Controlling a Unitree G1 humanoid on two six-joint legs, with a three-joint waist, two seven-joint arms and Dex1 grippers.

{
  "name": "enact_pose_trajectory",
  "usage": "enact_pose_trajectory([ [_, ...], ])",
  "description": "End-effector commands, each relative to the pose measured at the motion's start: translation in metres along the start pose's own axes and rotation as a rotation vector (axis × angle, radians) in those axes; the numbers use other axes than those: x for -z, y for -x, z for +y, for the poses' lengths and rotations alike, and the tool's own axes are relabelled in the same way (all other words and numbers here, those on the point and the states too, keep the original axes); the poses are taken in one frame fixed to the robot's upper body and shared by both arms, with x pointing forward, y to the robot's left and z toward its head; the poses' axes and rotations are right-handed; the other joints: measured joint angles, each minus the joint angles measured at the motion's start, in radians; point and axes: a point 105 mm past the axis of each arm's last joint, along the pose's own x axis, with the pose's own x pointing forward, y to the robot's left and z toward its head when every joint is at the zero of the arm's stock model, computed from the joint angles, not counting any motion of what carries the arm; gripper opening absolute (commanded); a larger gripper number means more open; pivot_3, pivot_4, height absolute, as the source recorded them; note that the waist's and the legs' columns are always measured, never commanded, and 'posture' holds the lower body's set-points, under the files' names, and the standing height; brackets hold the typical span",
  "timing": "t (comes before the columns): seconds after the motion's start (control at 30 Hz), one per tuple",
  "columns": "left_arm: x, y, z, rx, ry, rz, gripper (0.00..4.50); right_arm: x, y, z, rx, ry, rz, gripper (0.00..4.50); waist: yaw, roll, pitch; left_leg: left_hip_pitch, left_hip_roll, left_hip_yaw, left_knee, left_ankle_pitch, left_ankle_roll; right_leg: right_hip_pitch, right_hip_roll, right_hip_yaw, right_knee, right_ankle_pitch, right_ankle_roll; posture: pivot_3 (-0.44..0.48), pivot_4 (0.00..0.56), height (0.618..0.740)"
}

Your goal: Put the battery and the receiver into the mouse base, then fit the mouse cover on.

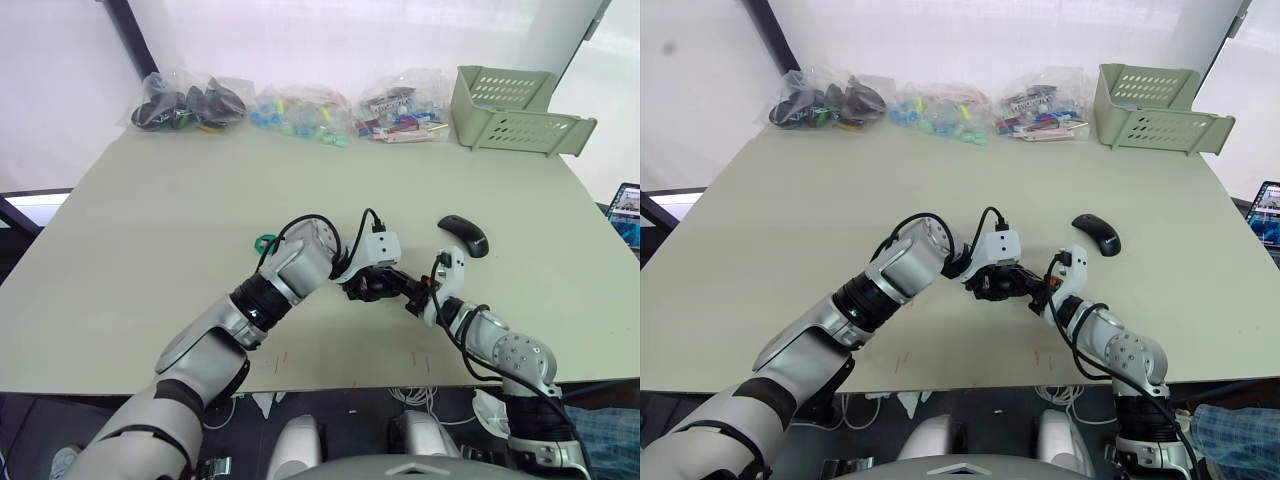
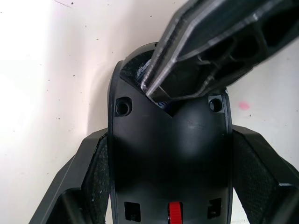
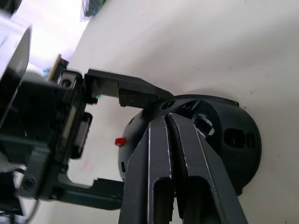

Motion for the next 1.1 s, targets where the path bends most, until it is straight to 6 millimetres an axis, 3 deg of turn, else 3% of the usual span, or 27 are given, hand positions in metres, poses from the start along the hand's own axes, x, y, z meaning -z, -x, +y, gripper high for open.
enact_pose_trajectory([
  [0.03, 0.001, -0.007, -0.008, 0.031, -0.01, 0.008, 2.96, 0.109, 0.028, -0.083, 0.368, 0.03, 0.379, 0.08, -0.003, 0.001, 0.001, -0.003, 0.0, 0.0, 0.0, 0.0, 0.0, 0.0, 0.0, 0.0, -0.001, 0.0, 0.0, 0.0, 0.15, 0.74],
  [0.3, -0.001, -0.006, -0.009, 0.036, -0.011, 0.004, 2.96, 0.137, 0.042, -0.105, 0.442, 0.002, 0.479, 0.08, 0.001, 0.006, 0.003, 0.003, 0.001, -0.002, -0.002, 0.0, 0.0, 0.0, 0.0, -0.004, -0.001, -0.001, 0.002, 0.0, 0.15, 0.74],
  [0.4, 0.0, -0.006, -0.009, 0.038, -0.013, 0.004, 2.96, 0.133, 0.043, -0.106, 0.417, 0.103, 0.5, 0.08, 0.002, 0.006, 0.002, 0.002, 0.001, -0.002, -0.003, 0.0, 0.0, 0.001, -0.001, -0.004, -0.001, -0.001, 0.002, 0.0, 0.15, 0.74],
  [0.43, 0.0, -0.006, -0.009, 0.039, -0.014, 0.004, 2.96, 0.122, 0.041, -0.104, 0.392, 0.15, 0.461, 0.08, 0.003, 0.006, 0.003, 0.002, 0.0, -0.002, -0.003, 0.0, 0.0, 0.001, -0.001, -0.004, -0.002, -0.001, 0.002, 0.0, 0.15, 0.74],
  [0.57, 0.0, -0.007, -0.009, 0.042, -0.016, 0.004, 2.96, 0.036, 0.028, -0.063, 0.15, 0.32, 0.126, 0.08, 0.016, 0.012, 0.01, 0.003, 0.0, -0.002, -0.003, 0.0, 0.0, -0.001, -0.005, -0.009, -0.002, -0.001, 0.002, 0.0, 0.15, 0.74],
  [0.73, 0.001, -0.007, -0.009, 0.043, -0.018, 0.004, 2.96, -0.019, 0.041, -0.029, 0.023, 0.45, -0.03, 0.08, 0.046, 0.021, 0.029, -0.002, -0.004, -0.003, -0.002, 0.0, -0.001, -0.002, -0.008, -0.017, -0.002, 0.005, 0.009, 0.0, 0.15, 0.74],
  [0.83, 0.0, -0.007, -0.01, 0.046, -0.021, 0.001, 2.96, -0.053, 0.058, -0.005, -0.043, 0.526, -0.127, 0.08, 0.06, 0.025, 0.047, -0.033, -0.011, -0.009, 0.014, 0.003, 0.005, -0.02, -0.001, -0.027, -0.001, 0.01, 0.008, 0.0, 0.15, 0.74],
  [0.97, 0.001, -0.007, -0.01, 0.047, -0.025, -0.001, 2.96, -0.082, 0.087, 0.033, -0.14, 0.72, -0.235, 0.08, 0.062, 0.029, 0.062, -0.037, -0.012, -0.01, 0.021, 0.002, 0.005, -0.02, 0.0, -0.028, -0.001, 0.012, 0.013, 0.0, 0.15, 0.74],
  [1.1, 0.002, -0.006, -0.01, 0.047, -0.032, -0.004, 2.96, -0.089, 0.11, 0.042, -0.155, 0.841, -0.214, 0.08, 0.062, 0.022, 0.068, -0.038, -0.016, -0.012, 0.023, 0.002, 0.005, -0.02, 0.002, -0.028, -0.001, 0.013, 0.023, 0.0, 0.15, 0.74],
])
